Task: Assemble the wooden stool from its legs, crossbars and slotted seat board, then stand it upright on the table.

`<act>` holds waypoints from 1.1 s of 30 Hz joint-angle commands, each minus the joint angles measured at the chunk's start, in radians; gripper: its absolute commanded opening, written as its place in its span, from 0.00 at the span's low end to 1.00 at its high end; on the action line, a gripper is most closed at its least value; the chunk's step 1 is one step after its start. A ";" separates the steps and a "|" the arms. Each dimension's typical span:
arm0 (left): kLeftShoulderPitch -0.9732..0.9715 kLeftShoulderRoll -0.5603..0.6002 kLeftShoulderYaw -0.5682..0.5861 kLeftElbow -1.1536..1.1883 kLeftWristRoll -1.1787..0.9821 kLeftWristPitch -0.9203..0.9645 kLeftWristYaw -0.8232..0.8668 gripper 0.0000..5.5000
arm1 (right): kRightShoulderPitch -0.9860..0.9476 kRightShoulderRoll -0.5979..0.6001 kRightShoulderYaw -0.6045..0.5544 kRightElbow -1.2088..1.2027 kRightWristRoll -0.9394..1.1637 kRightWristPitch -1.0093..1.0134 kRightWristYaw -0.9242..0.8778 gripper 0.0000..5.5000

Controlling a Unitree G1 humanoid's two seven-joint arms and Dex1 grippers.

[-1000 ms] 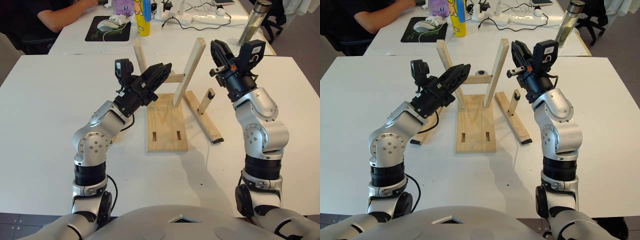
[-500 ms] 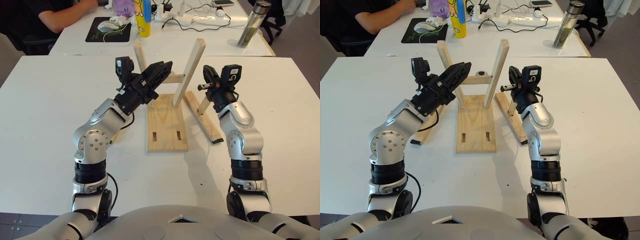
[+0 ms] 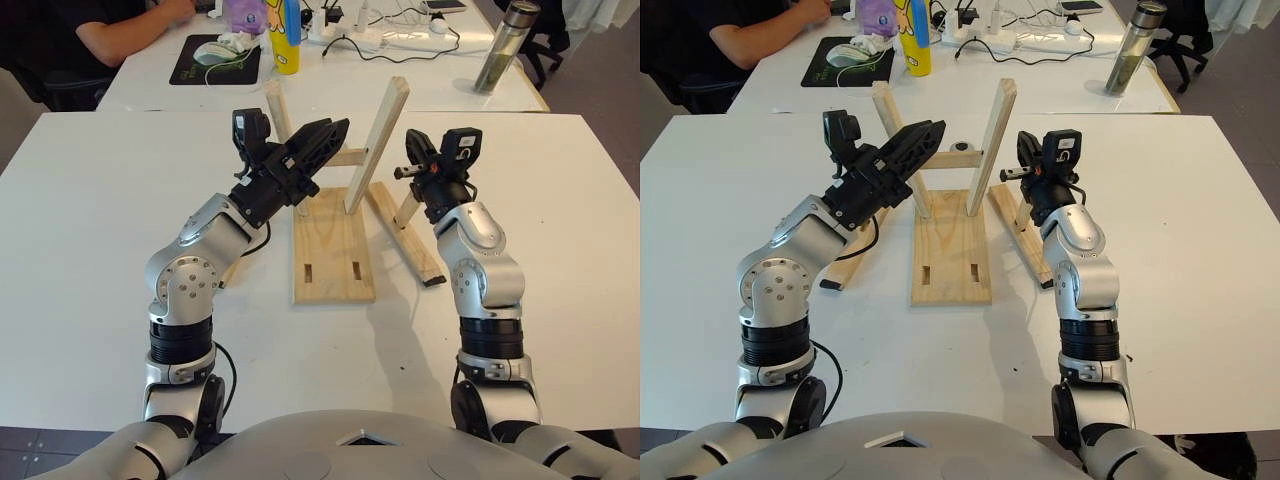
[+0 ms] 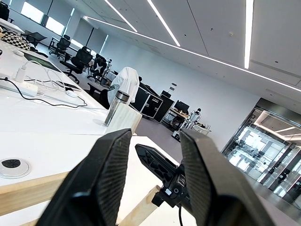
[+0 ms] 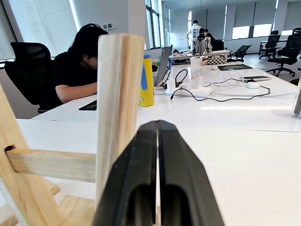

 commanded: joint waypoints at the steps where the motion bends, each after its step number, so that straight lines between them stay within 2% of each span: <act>1: 0.002 -0.004 -0.001 0.003 0.009 -0.003 0.000 0.35 | 0.018 0.022 -0.029 0.018 0.040 -0.021 0.027 0.01; 7: 0.015 -0.011 -0.001 -0.006 0.012 -0.009 0.005 0.35 | -0.123 -0.001 -0.134 -0.115 0.137 -0.066 0.022 0.01; 14: 0.027 -0.018 -0.001 -0.016 0.014 -0.015 0.014 0.35 | -0.237 -0.034 -0.117 -0.191 0.128 -0.063 0.026 0.01; 16: 0.027 -0.018 0.000 -0.015 0.013 -0.015 0.016 0.35 | -0.194 -0.014 -0.073 -0.174 0.105 -0.073 0.037 0.01; 20: 0.007 -0.027 -0.011 -0.003 0.010 -0.010 0.014 0.35 | 0.107 0.034 -0.008 0.107 0.002 -0.007 -0.037 0.01; 22: 0.007 -0.023 -0.003 -0.001 0.000 -0.005 0.012 0.35 | 0.175 0.036 0.010 0.149 -0.021 0.025 -0.046 0.01; 33: 0.017 -0.019 -0.013 -0.005 0.008 -0.006 0.007 0.35 | 0.060 0.049 -0.028 0.074 0.031 -0.044 -0.007 0.01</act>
